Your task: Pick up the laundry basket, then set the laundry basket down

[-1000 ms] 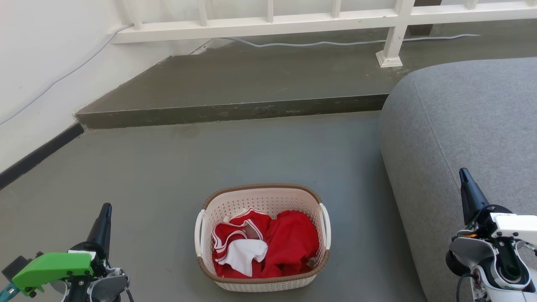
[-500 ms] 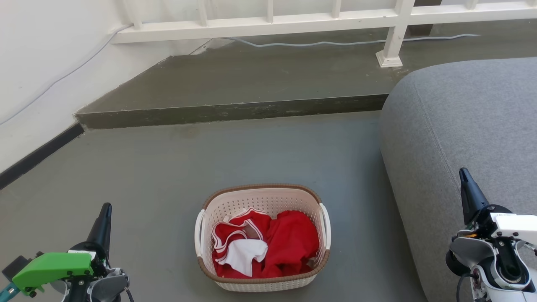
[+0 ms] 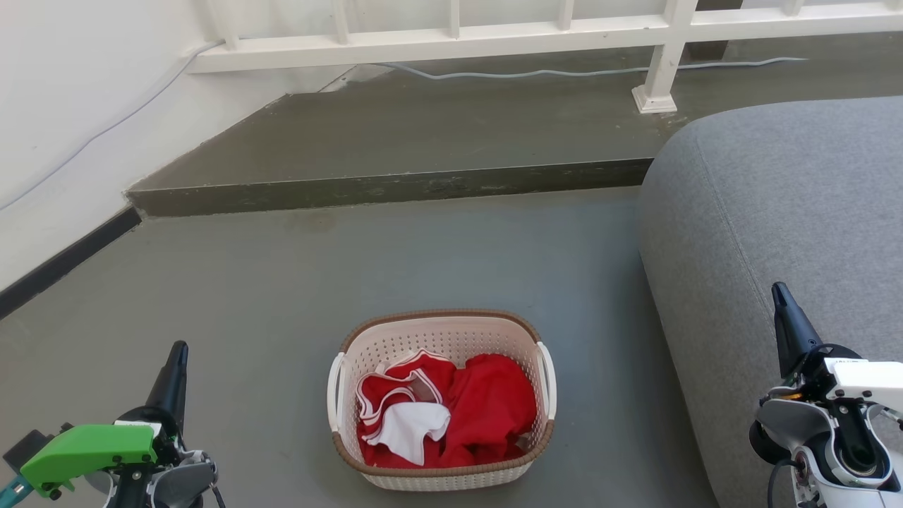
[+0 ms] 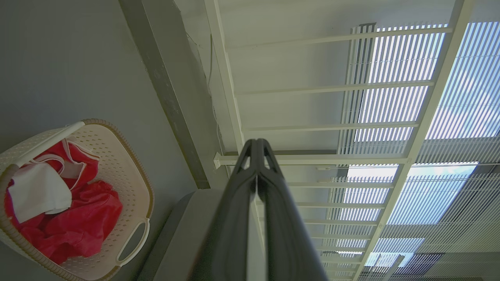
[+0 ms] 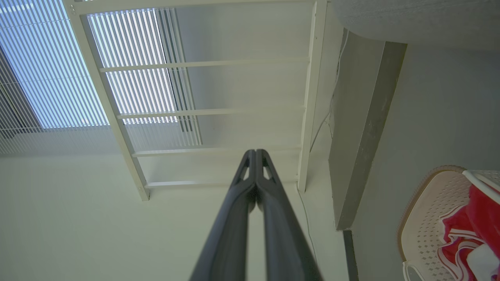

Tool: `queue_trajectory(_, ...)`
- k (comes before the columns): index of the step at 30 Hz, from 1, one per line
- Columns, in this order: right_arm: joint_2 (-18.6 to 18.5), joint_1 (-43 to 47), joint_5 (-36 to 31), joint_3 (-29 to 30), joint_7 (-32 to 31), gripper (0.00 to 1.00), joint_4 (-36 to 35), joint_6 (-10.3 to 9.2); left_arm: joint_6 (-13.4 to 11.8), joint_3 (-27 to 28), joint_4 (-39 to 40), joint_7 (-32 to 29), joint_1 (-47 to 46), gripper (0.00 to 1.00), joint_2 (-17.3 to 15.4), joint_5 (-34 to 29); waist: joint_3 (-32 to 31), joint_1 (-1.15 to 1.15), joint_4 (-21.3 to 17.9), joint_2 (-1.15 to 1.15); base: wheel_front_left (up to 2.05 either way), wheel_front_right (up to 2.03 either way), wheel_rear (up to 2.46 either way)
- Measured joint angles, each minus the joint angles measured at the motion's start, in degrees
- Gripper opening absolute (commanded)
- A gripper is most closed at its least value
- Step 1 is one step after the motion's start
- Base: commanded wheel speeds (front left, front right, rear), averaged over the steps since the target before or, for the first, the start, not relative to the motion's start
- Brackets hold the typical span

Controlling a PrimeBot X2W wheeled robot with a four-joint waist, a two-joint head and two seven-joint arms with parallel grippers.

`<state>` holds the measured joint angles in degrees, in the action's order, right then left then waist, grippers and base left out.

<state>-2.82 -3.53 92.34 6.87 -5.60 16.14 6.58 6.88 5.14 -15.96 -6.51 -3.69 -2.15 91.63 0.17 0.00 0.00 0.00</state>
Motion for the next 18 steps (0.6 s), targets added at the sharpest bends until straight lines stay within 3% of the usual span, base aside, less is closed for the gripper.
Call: queue_trajectory(18,0.01,-0.01,0.00,0.02,0.00,0.00,-0.02,0.23,0.00,-0.01,0.02,0.00,0.00,0.00,0.00,0.00,0.00,0.00,0.00,0.00,0.00,0.00,0.00)
